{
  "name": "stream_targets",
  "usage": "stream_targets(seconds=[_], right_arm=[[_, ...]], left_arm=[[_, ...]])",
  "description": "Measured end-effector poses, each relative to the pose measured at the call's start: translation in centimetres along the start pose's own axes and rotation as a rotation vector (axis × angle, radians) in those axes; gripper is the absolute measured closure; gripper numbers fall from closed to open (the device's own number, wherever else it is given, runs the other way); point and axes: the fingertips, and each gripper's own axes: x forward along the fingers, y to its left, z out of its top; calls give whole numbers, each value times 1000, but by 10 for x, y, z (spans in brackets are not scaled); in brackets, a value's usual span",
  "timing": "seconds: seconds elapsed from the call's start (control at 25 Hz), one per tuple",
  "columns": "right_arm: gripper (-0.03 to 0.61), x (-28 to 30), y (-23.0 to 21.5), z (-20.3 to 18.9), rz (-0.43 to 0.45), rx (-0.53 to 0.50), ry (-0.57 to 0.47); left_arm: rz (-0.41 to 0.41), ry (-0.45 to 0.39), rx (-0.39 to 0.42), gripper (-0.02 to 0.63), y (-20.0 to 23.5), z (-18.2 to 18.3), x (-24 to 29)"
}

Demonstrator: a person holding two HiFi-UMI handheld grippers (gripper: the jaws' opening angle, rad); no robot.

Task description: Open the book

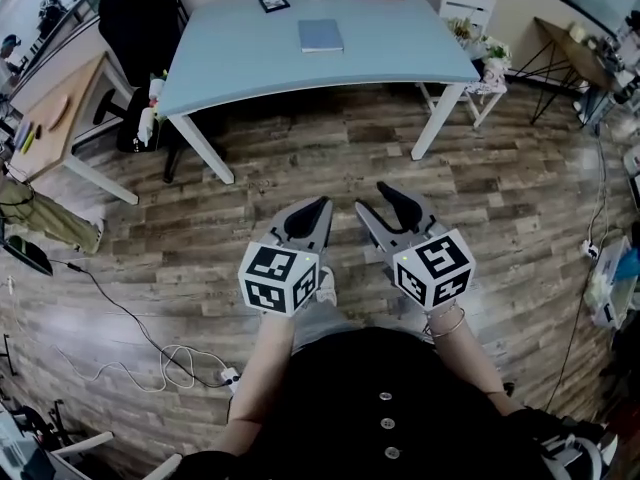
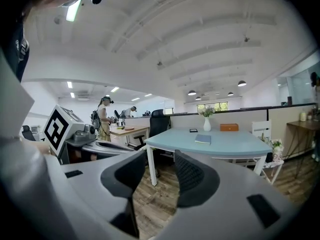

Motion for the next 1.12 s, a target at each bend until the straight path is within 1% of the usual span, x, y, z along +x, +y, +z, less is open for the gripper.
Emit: stream_targets(seconds=[0.2, 0.4, 0.52, 0.72, 0.84, 0.96, 1.12], right_arm=[[411, 47, -23, 22, -14, -1, -6], [411, 98, -40, 39, -25, 6, -17], [411, 122, -48, 46, -33, 4, -20], [412, 145, -55, 47, -30, 14, -5], [428, 156, -57, 44, -17, 35, 8], [428, 163, -60, 40, -10, 41, 23], [430, 177, -61, 36, 24, 41, 45]], left_arm=[[-21, -4, 24, 601, 38, 28, 25], [-8, -7, 34, 601, 93, 47, 43], [-10, -10, 37, 601, 117, 56, 55], [-25, 0, 30, 601, 135, 59, 68], [-29, 12, 13, 601, 142, 54, 72], [-29, 26, -5, 601, 147, 48, 76], [-16, 37, -16, 601, 158, 43, 80]])
